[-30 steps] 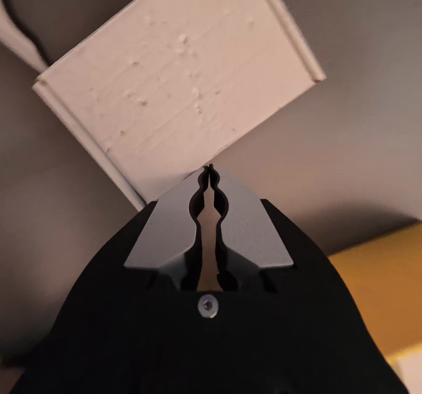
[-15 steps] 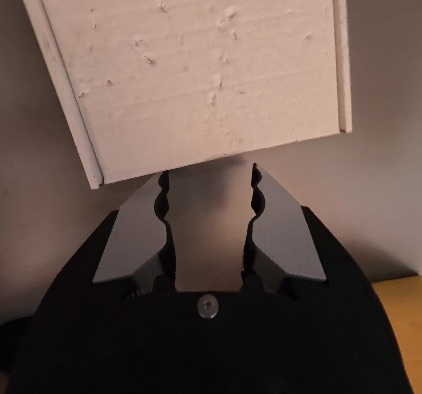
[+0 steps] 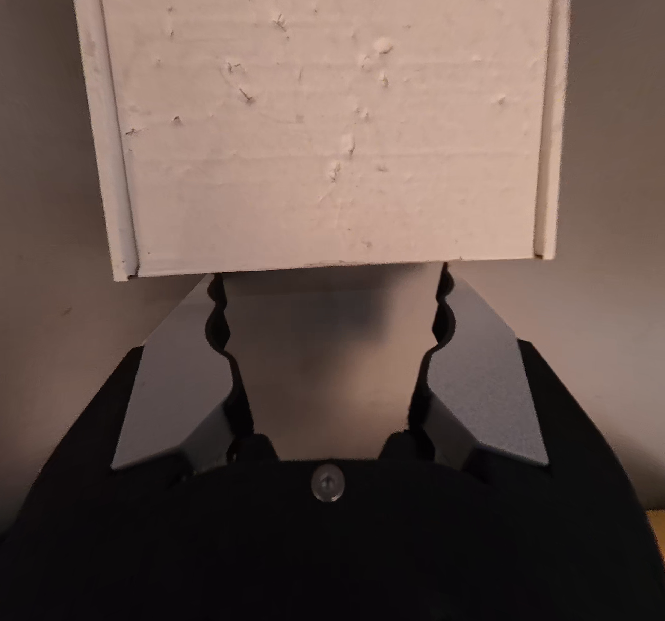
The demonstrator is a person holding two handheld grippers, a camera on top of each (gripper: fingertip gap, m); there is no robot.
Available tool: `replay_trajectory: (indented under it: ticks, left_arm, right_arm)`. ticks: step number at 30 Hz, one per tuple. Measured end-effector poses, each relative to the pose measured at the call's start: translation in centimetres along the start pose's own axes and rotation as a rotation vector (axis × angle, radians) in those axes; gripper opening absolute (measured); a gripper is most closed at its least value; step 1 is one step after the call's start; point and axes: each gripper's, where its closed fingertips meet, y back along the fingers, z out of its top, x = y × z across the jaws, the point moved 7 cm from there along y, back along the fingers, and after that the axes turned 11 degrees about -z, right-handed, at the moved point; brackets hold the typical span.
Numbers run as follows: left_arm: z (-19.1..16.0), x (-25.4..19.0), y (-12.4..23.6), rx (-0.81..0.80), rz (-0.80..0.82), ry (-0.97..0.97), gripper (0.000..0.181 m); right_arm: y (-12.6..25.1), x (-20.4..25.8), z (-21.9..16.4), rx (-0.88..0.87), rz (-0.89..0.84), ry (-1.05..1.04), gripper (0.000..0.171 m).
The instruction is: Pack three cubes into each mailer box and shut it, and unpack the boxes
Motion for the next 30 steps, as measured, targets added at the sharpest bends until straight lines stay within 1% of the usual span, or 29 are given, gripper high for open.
replay_trajectory:
  ticks: [1, 3, 8, 15, 18, 20, 21, 30]
  left_arm:
    - [0.02, 0.08, -0.09, 0.009, 0.0, 0.0, 0.141]
    - [0.04, 0.19, -0.2, 0.017, -0.008, 0.003, 0.144]
    - [0.39, 0.25, -0.67, 0.009, -0.018, -0.009, 0.144]
    - [0.48, 0.35, -0.84, -0.026, -0.015, -0.018, 0.143]
    - [0.32, 0.34, -0.83, -0.042, -0.014, -0.021, 0.144]
    - [0.23, 0.31, -0.81, -0.054, -0.011, -0.026, 0.144]
    - [0.22, 0.32, -0.83, -0.06, -0.011, -0.028, 0.144]
    - [0.54, 0.43, -0.9, -0.043, -0.015, -0.018, 0.144]
  right_arm:
    - [0.0, -0.05, 0.08, -0.01, -0.007, 0.007, 0.119]
    - [-0.07, 0.05, 0.1, -0.02, 0.0, 0.003, 0.119]
    - [-0.32, 0.11, 0.4, -0.046, 0.006, 0.002, 0.119]
    - [-0.51, 0.17, 0.42, -0.125, 0.009, -0.029, 0.119]
    - [-0.5, 0.16, 0.3, -0.121, 0.007, -0.032, 0.119]
    - [-0.47, 0.04, 0.29, -0.102, -0.02, -0.031, 0.125]
    - [-0.42, 0.05, 0.33, -0.099, -0.026, -0.026, 0.126]
    - [-0.54, -0.18, 0.38, -0.117, -0.014, -0.012, 0.124]
